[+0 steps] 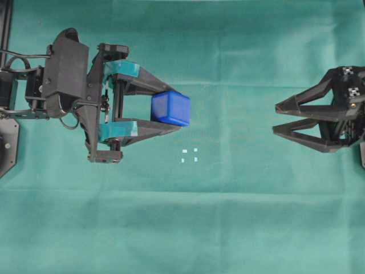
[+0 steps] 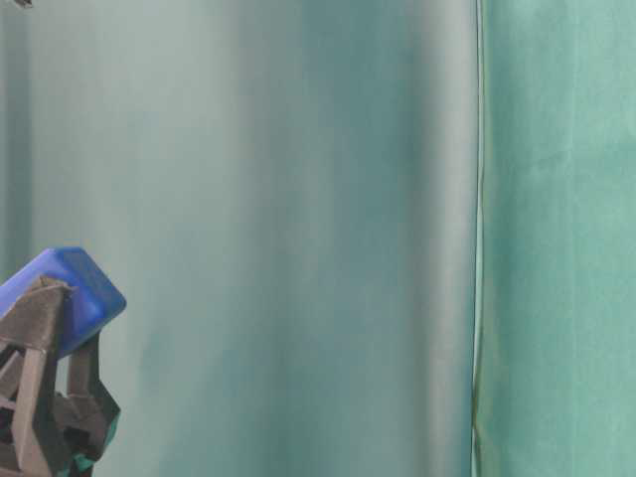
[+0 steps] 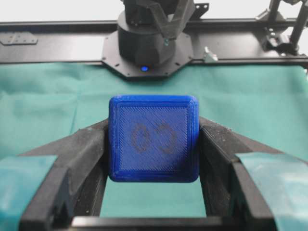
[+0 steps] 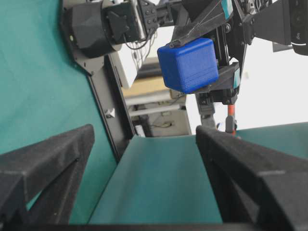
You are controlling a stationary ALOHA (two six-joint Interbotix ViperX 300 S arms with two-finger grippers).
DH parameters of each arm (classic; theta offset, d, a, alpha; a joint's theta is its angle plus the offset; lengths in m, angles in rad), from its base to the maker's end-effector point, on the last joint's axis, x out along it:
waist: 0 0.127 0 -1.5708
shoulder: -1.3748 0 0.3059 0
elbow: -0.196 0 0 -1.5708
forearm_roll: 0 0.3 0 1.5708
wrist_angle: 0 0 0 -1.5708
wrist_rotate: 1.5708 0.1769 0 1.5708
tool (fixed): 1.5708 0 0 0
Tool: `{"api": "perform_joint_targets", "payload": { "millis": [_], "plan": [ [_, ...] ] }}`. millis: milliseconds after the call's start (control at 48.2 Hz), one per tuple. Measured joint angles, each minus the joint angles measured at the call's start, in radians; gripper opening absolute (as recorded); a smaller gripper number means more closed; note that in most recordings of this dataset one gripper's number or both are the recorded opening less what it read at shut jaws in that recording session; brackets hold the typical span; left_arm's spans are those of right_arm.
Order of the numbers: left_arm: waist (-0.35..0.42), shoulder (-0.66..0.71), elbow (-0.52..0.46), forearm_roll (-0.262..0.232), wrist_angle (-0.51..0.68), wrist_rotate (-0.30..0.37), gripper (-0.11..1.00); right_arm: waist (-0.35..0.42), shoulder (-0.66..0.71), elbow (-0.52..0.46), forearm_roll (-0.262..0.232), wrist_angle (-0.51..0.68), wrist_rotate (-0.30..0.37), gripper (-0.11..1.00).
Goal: Handover the blue block to the right arm after grasping it with the left arm, then place it in the designated position.
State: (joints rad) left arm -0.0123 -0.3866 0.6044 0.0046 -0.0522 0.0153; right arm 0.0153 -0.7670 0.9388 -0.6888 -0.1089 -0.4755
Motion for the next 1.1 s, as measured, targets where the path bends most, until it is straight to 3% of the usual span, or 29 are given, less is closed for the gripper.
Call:
{"api": "perform_joint_targets", "payload": {
  "millis": [850,1099],
  "plan": [
    [0.000,0.000,0.000,0.000,0.000,0.000,0.47,-0.002,0.002,-0.002,0.000,-0.002,-0.002,0.94],
    [0.000,0.000,-0.002,0.000,0.000,0.000,0.47,0.000,0.071,-0.057,-0.008,0.000,-0.003,0.94]
  ]
}}
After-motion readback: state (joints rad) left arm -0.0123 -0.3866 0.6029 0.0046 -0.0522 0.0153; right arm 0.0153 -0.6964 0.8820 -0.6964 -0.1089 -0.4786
